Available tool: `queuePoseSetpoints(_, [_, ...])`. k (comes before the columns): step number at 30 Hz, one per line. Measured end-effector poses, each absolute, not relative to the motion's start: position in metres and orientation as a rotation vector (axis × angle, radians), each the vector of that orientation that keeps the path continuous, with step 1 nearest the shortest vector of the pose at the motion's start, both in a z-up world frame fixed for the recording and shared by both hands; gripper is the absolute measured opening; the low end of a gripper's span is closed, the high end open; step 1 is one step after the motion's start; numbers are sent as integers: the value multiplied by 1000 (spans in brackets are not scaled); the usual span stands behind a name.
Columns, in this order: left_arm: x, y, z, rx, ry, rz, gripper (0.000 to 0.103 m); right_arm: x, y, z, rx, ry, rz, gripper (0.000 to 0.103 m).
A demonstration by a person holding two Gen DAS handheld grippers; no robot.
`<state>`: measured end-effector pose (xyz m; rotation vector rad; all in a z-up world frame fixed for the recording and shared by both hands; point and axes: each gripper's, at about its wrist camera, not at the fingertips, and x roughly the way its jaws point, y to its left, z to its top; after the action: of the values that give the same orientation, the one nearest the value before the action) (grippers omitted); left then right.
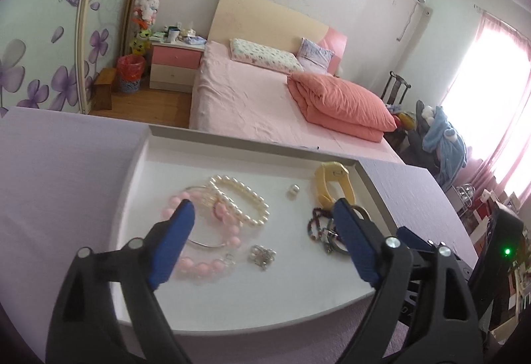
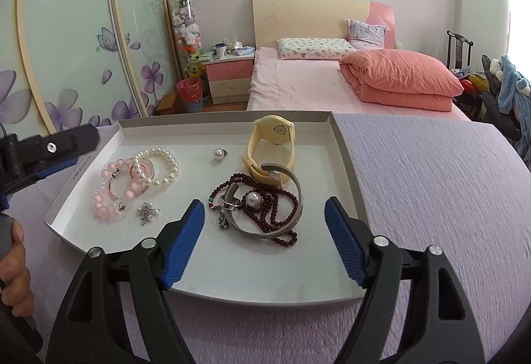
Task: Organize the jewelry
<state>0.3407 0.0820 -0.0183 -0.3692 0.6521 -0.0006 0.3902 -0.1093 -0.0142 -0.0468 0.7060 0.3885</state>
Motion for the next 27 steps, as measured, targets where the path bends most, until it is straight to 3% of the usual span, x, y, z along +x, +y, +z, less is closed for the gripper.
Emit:
queuePoseSetpoints(5, [335,90,-16,-364,644,37,100,387,-106,-12,-45,697,392,95])
queuePoseSetpoints(8, [332,95,-18,-364,649,55,101,385,-104,-11,-49,694,385,102])
queuePoseSetpoints(27, [275,122,-21,-240,639,216,101,358,-106,1,-50,669,358,102])
